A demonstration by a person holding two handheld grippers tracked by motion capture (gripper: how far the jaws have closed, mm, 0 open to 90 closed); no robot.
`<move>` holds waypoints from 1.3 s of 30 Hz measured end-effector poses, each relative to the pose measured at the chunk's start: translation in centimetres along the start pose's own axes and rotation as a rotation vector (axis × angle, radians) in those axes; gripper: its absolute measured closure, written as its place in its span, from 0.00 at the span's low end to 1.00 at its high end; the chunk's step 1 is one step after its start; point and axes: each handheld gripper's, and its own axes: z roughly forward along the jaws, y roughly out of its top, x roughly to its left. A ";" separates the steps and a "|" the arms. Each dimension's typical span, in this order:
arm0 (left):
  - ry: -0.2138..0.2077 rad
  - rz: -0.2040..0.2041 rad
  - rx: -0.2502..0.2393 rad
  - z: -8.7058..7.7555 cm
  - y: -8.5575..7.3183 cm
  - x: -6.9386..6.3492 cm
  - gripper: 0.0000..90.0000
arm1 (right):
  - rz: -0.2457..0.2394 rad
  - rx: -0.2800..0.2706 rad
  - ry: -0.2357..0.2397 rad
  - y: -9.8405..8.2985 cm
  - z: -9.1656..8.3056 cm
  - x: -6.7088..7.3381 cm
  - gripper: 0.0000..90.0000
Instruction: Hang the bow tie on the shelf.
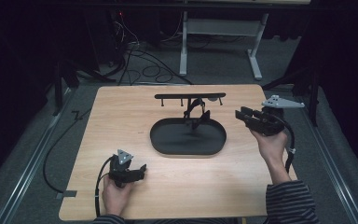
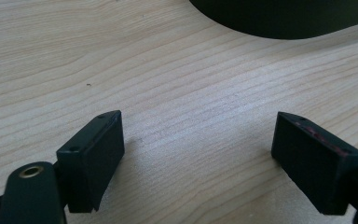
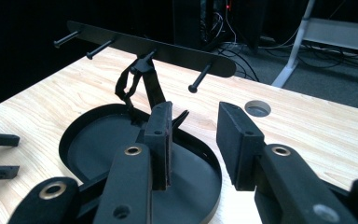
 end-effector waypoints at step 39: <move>-0.002 0.000 0.000 0.0 0.0 0.0 0.19 | 0.078 0.030 -0.036 -8.5 -0.9 -0.5 0.68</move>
